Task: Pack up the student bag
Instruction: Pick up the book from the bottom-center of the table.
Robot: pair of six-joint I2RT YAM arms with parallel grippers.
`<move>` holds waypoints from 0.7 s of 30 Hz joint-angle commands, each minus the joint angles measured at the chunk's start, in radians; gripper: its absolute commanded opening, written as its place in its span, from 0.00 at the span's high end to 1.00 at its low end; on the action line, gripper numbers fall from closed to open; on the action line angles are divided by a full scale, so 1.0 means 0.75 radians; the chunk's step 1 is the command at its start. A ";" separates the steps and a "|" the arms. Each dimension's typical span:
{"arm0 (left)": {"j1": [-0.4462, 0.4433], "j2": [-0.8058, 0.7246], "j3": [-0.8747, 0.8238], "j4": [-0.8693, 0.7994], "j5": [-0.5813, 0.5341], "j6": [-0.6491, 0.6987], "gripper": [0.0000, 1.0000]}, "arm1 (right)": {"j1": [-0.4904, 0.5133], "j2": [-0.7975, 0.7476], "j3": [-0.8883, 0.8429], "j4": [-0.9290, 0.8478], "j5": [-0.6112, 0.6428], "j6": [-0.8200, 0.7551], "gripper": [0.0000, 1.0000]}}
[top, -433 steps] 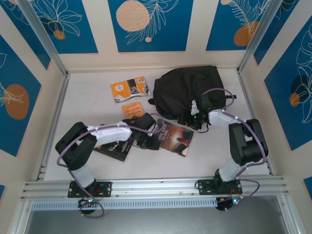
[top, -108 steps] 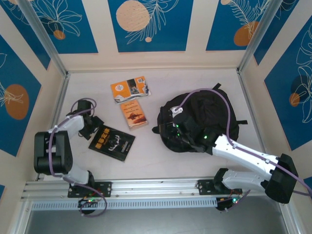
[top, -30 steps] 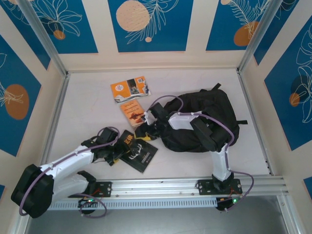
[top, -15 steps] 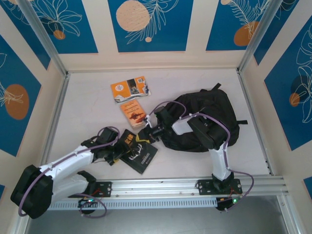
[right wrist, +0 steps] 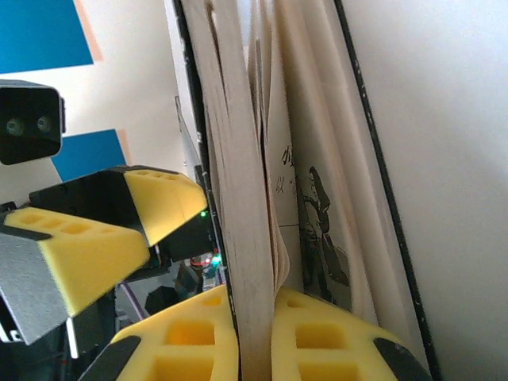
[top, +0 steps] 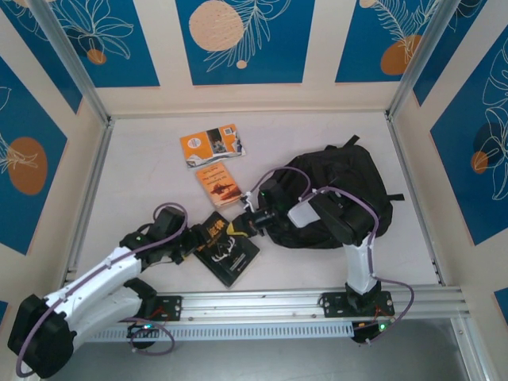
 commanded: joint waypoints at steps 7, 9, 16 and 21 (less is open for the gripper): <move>-0.016 0.003 0.058 0.048 0.063 -0.048 0.23 | -0.016 -0.071 -0.182 0.562 -0.001 0.452 1.00; -0.016 0.003 0.069 0.038 0.067 -0.043 0.24 | -0.019 -0.127 -0.197 0.540 0.026 0.447 1.00; -0.015 -0.077 0.107 -0.029 0.014 -0.004 0.24 | -0.059 -0.332 -0.247 0.432 0.121 0.412 1.00; -0.015 -0.080 0.100 0.019 0.033 0.028 0.23 | -0.078 -0.380 -0.260 0.523 0.101 0.510 1.00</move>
